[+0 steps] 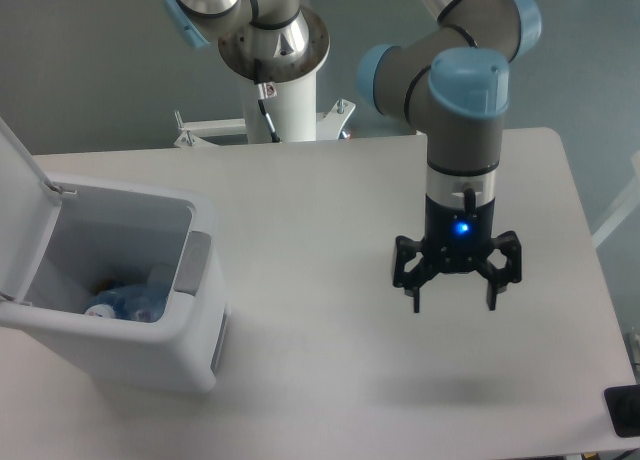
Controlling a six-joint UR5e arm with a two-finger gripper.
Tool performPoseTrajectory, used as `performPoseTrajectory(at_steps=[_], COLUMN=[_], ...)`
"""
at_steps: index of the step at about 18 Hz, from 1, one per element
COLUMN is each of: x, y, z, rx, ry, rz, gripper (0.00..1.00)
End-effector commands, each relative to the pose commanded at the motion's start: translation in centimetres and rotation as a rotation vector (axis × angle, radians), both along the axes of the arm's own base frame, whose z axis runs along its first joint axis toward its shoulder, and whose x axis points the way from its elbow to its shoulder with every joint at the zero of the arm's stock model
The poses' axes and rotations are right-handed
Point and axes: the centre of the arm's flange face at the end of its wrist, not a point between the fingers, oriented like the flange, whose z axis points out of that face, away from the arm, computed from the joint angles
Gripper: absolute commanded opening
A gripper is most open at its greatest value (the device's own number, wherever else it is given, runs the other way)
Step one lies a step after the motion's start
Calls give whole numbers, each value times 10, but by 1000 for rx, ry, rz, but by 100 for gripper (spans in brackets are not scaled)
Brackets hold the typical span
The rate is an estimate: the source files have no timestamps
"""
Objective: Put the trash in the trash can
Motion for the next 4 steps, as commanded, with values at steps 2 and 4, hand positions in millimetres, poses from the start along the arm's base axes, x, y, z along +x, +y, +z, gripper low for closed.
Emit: performPoseTrajectory(at_steps=[2,4], x=[7,8], y=[0,-1], z=[-6,-7], rx=[-123,-153], ry=[-1,-4], rz=[-114,-150], gripper=[100,100])
